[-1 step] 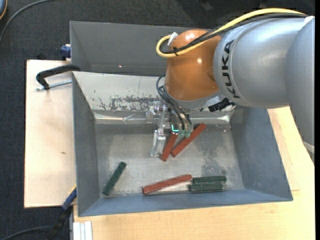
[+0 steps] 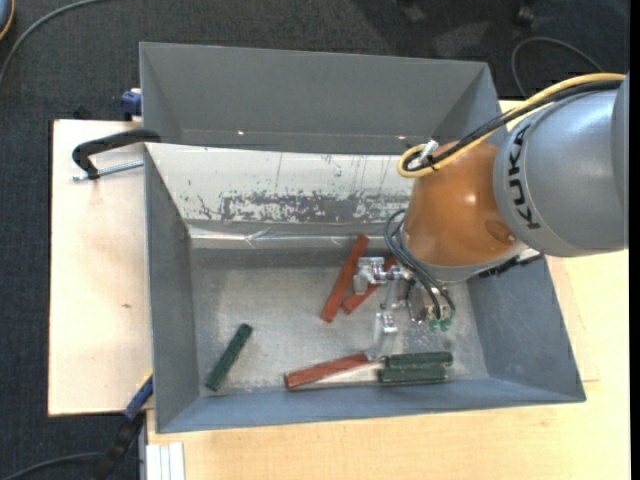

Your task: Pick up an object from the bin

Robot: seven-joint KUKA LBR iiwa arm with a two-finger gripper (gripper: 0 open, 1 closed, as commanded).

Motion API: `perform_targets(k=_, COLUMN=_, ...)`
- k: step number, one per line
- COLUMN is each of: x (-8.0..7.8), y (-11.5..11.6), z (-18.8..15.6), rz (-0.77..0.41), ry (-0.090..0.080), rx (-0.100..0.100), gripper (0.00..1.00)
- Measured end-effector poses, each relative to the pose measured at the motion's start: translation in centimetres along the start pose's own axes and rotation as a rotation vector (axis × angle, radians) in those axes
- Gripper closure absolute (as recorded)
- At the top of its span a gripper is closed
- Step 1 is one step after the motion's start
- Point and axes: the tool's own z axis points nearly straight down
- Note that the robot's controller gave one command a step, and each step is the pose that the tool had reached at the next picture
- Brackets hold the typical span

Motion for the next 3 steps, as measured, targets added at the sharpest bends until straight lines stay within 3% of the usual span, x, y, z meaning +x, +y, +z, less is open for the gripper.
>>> perform_targets(k=1, x=2.0, y=1.7, z=2.1, rz=-0.005, ry=-0.011, rx=-0.004, gripper=0.00)
perform_targets(k=2, x=1.4, y=-3.8, z=2.0, rz=-0.292, ry=-0.014, rx=-0.001, gripper=0.00)
perform_targets(k=3, x=2.4, y=-6.4, z=1.3, rz=-0.073, ry=-0.010, rx=-0.003, gripper=0.00)
